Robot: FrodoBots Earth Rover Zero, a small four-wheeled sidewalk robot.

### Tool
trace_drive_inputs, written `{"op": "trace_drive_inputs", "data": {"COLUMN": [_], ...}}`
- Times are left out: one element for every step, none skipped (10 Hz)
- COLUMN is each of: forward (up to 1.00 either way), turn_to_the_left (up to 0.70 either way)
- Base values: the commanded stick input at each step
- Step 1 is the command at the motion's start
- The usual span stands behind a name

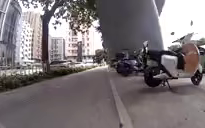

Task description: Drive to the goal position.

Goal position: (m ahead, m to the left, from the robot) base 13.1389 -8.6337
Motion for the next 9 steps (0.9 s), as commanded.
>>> {"op": "trace_drive_inputs", "data": {"forward": [0.45,0.45,0.45,0.45,0.45,0.45,0.45,0.45,0.45], "turn_to_the_left": [0.00,0.00,0.00,0.00,0.00,0.00,0.00,0.00,0.00]}}
